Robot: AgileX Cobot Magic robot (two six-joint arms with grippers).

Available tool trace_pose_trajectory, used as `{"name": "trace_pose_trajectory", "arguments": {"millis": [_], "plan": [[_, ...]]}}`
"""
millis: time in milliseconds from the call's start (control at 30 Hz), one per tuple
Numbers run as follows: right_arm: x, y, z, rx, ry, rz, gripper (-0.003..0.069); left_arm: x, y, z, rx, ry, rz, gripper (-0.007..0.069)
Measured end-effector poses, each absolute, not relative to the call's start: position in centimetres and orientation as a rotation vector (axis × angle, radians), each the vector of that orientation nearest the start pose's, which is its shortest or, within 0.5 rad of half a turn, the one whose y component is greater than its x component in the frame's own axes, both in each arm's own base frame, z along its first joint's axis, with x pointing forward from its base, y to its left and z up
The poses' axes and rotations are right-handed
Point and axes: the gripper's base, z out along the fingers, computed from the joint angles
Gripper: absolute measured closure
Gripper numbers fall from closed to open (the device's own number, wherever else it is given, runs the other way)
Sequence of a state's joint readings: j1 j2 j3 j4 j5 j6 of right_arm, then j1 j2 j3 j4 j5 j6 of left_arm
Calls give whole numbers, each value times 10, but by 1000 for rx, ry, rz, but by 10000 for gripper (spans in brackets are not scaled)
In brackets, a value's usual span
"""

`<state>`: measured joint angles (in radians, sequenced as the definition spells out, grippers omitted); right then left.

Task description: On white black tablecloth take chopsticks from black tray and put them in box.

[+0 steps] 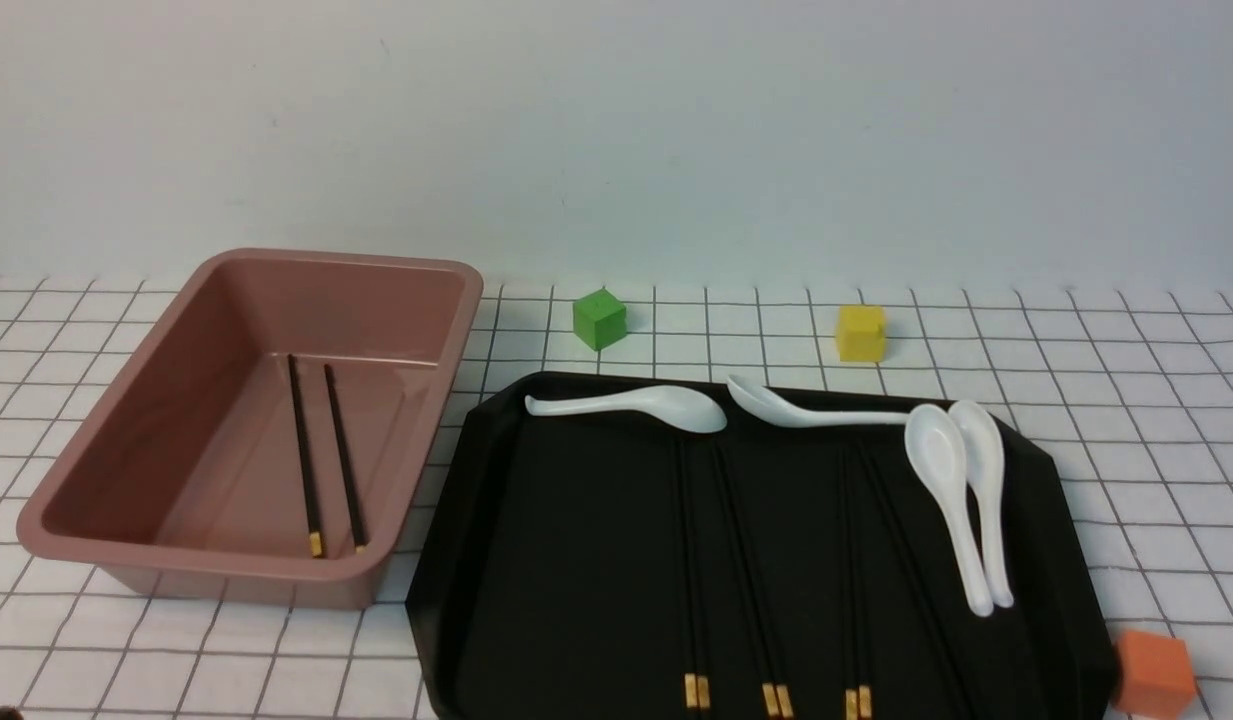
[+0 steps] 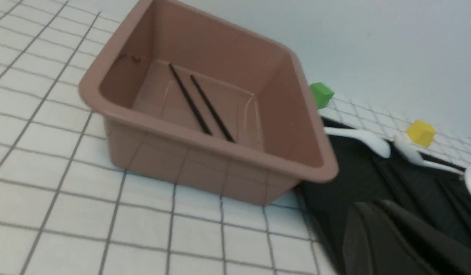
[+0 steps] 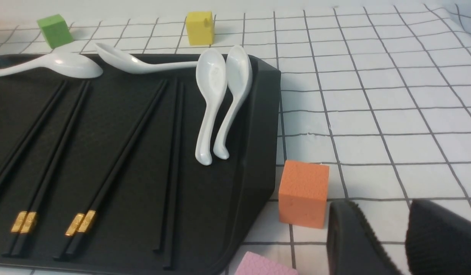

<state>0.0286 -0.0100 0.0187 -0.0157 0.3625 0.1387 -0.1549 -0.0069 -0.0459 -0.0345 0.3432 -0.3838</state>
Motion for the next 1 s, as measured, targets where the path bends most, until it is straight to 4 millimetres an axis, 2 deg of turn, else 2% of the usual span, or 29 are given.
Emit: {"name": "trace_pose_trajectory", "arguments": {"millis": [67,133,1000], "plan": [[53,1,175,92,1854,101,419,52,-7,177,-239,1848,-355,637],[53,1,175,92,1854,101,419,52,-5,171,-250,1873,-329,637],[53,1,175,91,1854,99,419,52,-5,170,-254,1877,-316,620]]}}
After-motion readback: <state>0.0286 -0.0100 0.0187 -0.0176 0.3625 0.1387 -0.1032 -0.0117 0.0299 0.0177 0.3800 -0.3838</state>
